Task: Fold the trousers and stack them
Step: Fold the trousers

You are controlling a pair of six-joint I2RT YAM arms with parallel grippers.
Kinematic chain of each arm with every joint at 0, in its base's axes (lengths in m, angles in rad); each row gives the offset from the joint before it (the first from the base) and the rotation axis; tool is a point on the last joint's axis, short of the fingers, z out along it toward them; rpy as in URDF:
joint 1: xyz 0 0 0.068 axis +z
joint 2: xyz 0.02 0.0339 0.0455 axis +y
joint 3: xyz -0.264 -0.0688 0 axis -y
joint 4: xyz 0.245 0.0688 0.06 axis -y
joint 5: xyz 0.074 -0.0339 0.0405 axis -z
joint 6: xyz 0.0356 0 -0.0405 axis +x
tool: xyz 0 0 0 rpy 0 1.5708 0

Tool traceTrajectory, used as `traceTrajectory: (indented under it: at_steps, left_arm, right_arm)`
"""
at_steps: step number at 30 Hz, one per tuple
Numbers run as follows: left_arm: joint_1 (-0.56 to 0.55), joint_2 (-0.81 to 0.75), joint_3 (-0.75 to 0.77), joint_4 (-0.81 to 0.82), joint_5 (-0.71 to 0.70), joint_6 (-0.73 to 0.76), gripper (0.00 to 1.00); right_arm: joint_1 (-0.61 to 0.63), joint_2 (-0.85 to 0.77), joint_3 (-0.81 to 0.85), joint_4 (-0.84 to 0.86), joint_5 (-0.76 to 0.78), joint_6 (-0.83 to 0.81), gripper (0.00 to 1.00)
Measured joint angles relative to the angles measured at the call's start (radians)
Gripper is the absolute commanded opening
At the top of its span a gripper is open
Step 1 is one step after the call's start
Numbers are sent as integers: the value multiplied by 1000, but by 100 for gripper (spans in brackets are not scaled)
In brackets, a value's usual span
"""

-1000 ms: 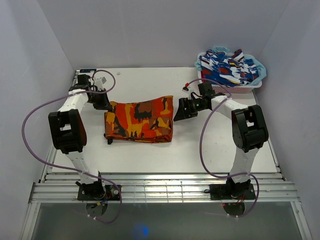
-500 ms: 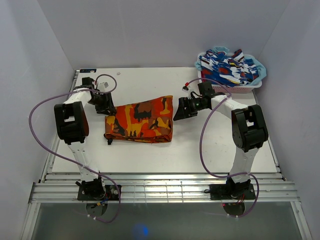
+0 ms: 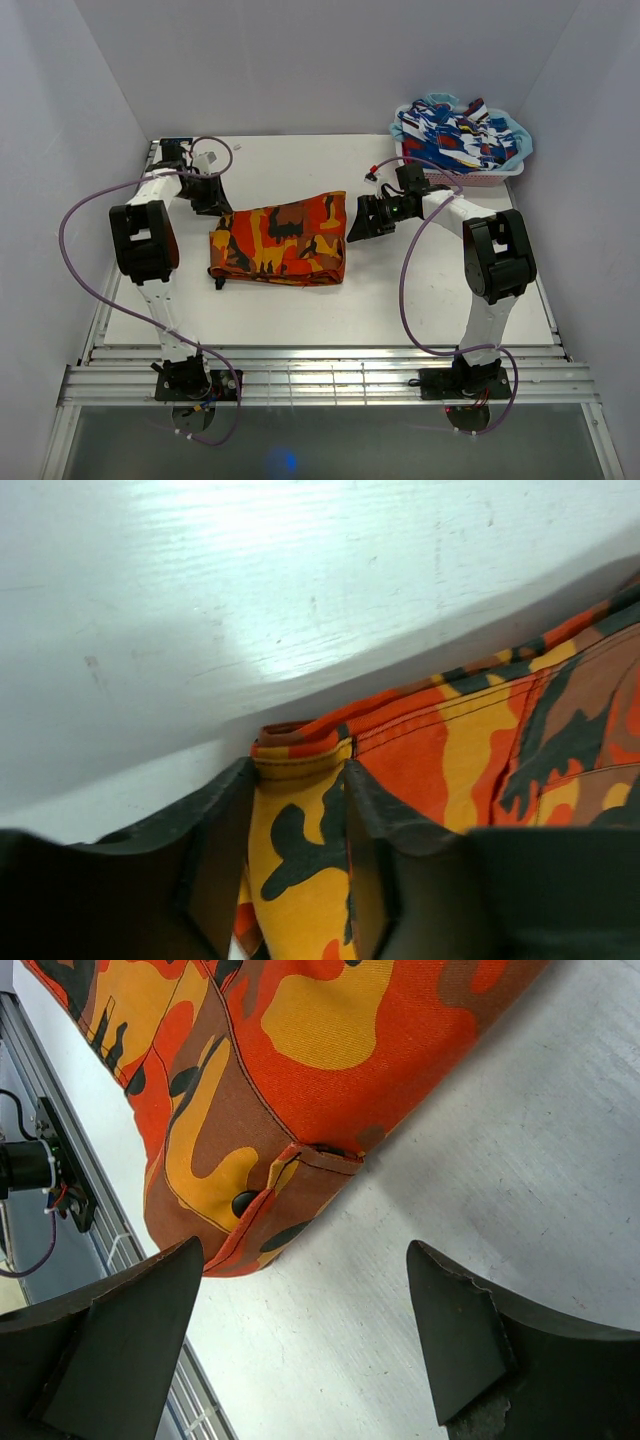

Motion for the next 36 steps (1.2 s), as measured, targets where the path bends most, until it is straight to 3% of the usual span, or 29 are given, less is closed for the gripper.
traceTrajectory:
  at_steps: [2, 7, 12, 15, 16, 20, 28, 36]
  left_arm:
    - [-1, 17, 24, -8, 23, -3, 46]
    - [-1, 35, 35, -23, 24, -10, 59]
    - [-1, 35, 35, -35, -9, -19, 60]
    - [-1, 35, 35, -38, -12, -23, 44]
    - [-1, 35, 35, -41, -10, -26, 26]
    - [-2, 35, 35, -53, 13, -35, 0]
    - [5, -87, 14, -108, 23, -76, 0]
    - [66, -344, -180, -91, 16, -79, 0]
  right_arm:
    - [0, 0, 0, -2, 0, 0, 88]
    - [0, 0, 0, -4, 0, -1, 88]
    - [0, 0, 0, -4, 0, -1, 88]
    - [0, 0, 0, -4, 0, -1, 88]
    - [0, 0, 0, -4, 0, -1, 88]
    - [0, 0, 0, -4, 0, -2, 88]
    - [0, -3, -2, -3, 0, -6, 87]
    - [0, -7, -19, -2, -4, -7, 87]
